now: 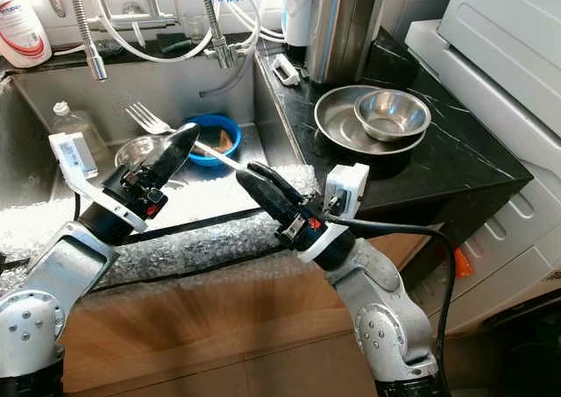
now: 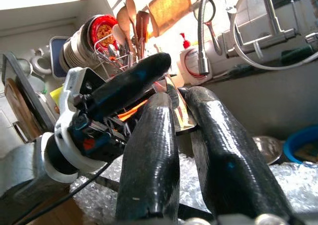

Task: Kitchen organization

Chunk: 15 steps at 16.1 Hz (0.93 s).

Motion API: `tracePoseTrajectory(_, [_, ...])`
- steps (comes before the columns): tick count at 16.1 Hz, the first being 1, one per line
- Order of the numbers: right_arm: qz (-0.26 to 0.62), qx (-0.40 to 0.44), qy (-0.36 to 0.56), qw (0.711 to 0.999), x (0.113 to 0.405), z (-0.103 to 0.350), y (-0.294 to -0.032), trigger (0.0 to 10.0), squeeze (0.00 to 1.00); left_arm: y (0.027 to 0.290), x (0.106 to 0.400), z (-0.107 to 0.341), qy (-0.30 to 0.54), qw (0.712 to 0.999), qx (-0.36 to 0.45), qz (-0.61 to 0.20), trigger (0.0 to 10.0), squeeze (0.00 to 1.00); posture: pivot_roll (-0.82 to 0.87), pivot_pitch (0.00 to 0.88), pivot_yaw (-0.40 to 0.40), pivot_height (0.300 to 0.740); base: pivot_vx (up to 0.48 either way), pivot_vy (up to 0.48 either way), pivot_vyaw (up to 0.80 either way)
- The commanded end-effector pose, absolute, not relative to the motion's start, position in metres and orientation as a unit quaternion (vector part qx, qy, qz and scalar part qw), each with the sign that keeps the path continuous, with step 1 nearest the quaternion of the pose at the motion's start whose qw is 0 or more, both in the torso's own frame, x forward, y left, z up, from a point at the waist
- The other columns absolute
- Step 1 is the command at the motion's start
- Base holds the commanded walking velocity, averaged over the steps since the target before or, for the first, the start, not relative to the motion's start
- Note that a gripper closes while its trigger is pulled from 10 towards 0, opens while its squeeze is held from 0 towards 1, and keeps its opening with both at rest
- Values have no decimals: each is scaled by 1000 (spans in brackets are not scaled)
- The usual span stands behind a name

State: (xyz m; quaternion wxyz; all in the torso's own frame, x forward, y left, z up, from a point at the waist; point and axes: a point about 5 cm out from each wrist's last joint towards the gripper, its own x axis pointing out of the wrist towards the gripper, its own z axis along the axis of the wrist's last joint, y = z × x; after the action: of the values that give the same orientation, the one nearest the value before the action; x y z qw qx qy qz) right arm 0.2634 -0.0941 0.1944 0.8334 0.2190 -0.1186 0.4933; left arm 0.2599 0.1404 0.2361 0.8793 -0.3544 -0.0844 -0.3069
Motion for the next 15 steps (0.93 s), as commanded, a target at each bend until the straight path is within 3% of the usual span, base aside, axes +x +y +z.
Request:
tracePoseTrajectory(1, [513, 219, -130, 820, 259, 202, -89, 10000, 0, 138, 257, 240, -91, 875, -354, -317, 10000, 0, 68, 123, -35, 740, 0, 0, 0])
tracePoseTrajectory(11, [539, 227, -119, 802, 249, 200, -78, 10000, 0, 137, 257, 241, -98, 873, -364, -311, 10000, 0, 73, 124, -38, 740, 0, 0, 0])
tracePoseTrajectory(12, [536, 226, -120, 804, 250, 199, -79, 10000, 0, 137, 257, 241, -99, 872, -365, -310, 9216, 0, 68, 123, -38, 740, 0, 0, 0])
tracePoseTrajectory(13, [534, 227, -120, 805, 251, 200, -80, 10000, 0, 138, 258, 241, -99, 874, -365, -306, 6588, 0, 69, 124, -38, 740, 0, 0, 0])
tracePoseTrajectory(14, [534, 227, -120, 806, 251, 200, -80, 10000, 0, 140, 260, 239, -99, 878, -362, -296, 4784, 0, 70, 123, -38, 740, 0, 0, 0])
tracePoseTrajectory(15, [533, 225, -120, 807, 251, 199, -80, 10000, 0, 144, 263, 239, -102, 880, -370, -281, 0, 0, 69, 123, -39, 740, 0, 0, 0])
